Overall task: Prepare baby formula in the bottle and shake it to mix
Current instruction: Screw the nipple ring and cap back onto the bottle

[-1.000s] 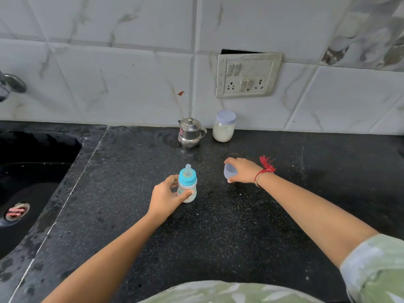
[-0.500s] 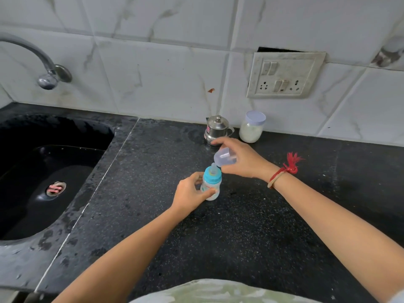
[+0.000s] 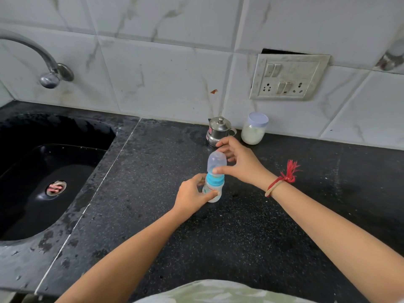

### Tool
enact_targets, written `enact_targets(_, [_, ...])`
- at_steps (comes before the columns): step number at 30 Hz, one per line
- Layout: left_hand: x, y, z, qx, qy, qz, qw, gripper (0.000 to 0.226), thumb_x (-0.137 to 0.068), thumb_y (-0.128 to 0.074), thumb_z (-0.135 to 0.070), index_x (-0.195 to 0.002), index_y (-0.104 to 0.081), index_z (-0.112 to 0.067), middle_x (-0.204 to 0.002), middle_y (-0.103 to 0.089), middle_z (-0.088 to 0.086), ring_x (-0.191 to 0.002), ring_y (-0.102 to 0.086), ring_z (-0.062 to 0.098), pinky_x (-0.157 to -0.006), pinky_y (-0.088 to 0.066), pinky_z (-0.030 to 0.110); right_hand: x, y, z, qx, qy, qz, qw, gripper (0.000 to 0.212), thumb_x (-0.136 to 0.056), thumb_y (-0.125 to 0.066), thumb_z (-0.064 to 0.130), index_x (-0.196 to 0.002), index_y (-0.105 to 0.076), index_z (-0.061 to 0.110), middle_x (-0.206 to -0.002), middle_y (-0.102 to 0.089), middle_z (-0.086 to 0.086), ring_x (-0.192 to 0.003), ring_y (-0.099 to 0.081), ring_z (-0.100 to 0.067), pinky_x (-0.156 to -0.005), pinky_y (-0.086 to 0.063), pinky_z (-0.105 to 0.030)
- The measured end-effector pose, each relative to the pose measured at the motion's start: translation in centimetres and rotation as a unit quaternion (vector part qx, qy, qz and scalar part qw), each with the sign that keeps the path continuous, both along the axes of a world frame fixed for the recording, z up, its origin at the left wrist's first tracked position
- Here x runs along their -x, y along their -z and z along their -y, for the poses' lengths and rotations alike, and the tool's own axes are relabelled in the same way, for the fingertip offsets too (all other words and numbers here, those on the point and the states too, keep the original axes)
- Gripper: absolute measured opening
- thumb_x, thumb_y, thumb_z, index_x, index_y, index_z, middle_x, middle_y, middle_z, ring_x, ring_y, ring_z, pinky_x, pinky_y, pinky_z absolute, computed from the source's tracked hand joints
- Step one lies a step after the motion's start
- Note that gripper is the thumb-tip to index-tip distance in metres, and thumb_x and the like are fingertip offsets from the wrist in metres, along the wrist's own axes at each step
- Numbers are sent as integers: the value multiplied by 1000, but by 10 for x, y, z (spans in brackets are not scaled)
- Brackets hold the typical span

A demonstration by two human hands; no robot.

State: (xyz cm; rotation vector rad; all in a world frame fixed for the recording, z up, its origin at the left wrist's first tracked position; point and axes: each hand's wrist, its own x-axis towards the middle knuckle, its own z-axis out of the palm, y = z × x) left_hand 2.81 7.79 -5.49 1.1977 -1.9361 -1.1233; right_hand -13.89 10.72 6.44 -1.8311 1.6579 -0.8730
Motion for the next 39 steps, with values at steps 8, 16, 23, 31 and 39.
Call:
enact_targets(8, [0, 0, 1, 12, 6, 11, 1000, 58, -74, -82, -35, -125, -59, -21, -118, -68, -5, -103, -60, 0, -85, -43, 12, -2, -5, 0, -31, -46, -128, 990, 59, -71, -76, 19, -124, -51, 26, -119, -53, 9, -107, -55, -10, -90, -52, -37])
enact_targets(16, [0, 2, 2, 5, 6, 7, 1000, 56, -72, -83, -36, -122, -61, -21, -114, -70, -6, -98, -61, -1, -83, -44, 11, -10, -8, 1, -76, -59, -168, 981, 52, -72, -77, 15, -119, -57, 21, -114, -50, 3, -102, -52, -13, -88, -49, -33])
enact_targets(23, [0, 3, 4, 5, 3, 6, 1000, 56, -71, -84, -34, -120, -62, -20, -111, -69, -6, -96, -60, -2, -80, -42, 6, -14, -11, 3, -87, -58, -216, 971, 48, -69, -78, 15, -113, -59, 20, -110, -55, 2, -95, -52, -13, -80, -48, -29])
enact_targets(31, [0, 5, 3, 8, -1, -2, 1000, 55, -71, -84, -33, -120, -62, -19, -113, -70, -5, -97, -61, -1, -82, -44, 10, -19, -14, 12, -99, -66, -285, 951, 48, -65, -80, 17, -108, -60, 19, -106, -63, 0, -91, -54, -14, -70, -41, -26])
enact_targets(39, [1, 11, 3, 18, -6, -11, 1000, 54, -73, -83, -31, -121, -62, -18, -112, -70, -6, -98, -62, 1, -83, -47, 12, -22, -8, 12, -77, -45, -316, 945, 48, -64, -82, 18, -106, -60, 19, -100, -62, 0, -86, -51, -14, -67, -37, -26])
